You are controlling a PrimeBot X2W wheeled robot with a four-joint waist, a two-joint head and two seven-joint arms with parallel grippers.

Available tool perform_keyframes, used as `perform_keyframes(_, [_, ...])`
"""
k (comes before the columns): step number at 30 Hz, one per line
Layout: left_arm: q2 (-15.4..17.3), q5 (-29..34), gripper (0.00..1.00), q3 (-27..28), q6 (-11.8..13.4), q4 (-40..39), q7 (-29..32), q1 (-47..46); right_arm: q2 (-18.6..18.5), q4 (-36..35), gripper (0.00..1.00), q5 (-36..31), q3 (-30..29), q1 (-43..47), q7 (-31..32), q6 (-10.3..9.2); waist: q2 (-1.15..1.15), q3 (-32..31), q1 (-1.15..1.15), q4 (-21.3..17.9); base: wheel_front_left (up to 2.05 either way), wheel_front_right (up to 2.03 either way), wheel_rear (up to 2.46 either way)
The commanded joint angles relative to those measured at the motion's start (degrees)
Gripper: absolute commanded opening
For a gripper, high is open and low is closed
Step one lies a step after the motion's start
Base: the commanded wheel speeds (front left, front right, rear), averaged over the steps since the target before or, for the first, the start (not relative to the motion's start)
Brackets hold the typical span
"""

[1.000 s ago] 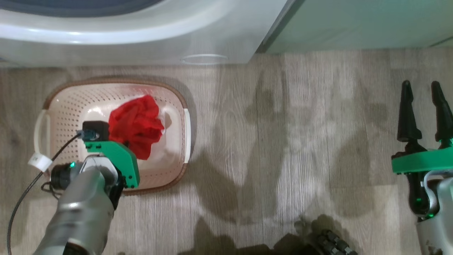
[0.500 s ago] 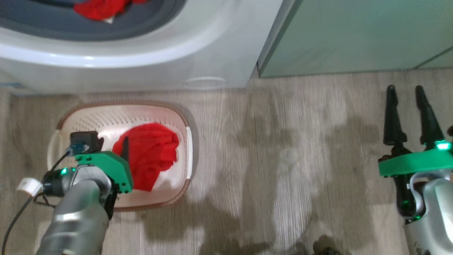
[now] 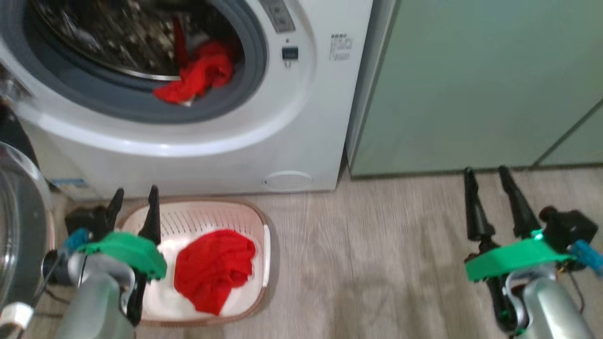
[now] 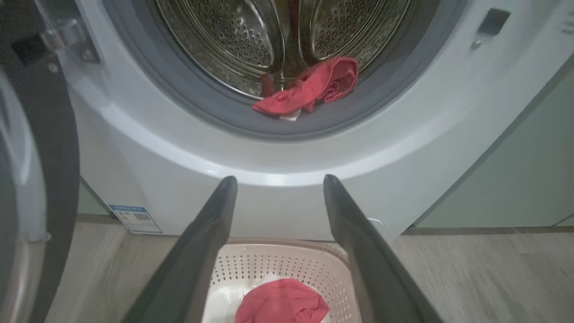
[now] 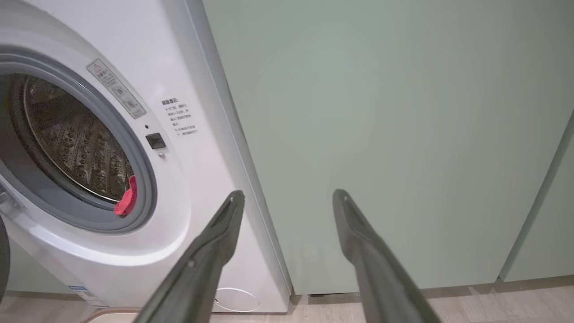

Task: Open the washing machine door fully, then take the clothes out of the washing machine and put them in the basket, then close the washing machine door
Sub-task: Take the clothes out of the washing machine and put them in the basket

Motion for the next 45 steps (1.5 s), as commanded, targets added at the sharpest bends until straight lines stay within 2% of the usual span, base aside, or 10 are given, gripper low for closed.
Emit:
perform_keyframes(1, [1.76, 0.69, 1.0, 2.36, -0.09, -3.66, -0.51, 0.98, 0.48, -1.41, 1.0, -0.8, 1.25, 0.82, -0.36, -0.04, 0.0, -4.27, 0.0, 0.12, 0.0, 0.0, 0.0])
perform_keyframes(10, [1.53, 1.03, 1.0, 2.88, -0.35, -14.22, -0.52, 10.81, 2.25, -1.04, 1.0, -1.58, -0.24, 5.13, -0.36, -0.04, 0.0, -9.13, 0.0, 0.52, 0.0, 0.0, 0.0])
perform_keyframes(14, [1.37, 0.83, 1.0, 2.9, -0.37, -15.73, -0.52, 12.59, 2.66, -0.9, 1.0, -2.05, -0.67, 6.2, -0.36, -0.04, 0.0, -10.18, 0.0, 0.61, 0.0, 0.0, 0.0])
perform_keyframes(28, [0.76, 1.03, 1.0, 2.83, -0.38, -18.43, -0.52, 16.77, 3.45, -0.51, 1.0, -2.7, -0.99, 7.52, -0.36, -0.04, 0.0, -11.9, 0.0, -0.56, 0.0, 0.0, 0.0])
perform_keyframes(45, [0.25, 0.17, 1.0, 2.32, 0.2, -17.67, 1.06, 15.78, 3.24, -0.33, 1.0, -2.36, -0.9, 6.93, -0.36, -0.04, 0.0, -11.26, 0.0, -0.64, 0.0, 0.0, 0.0])
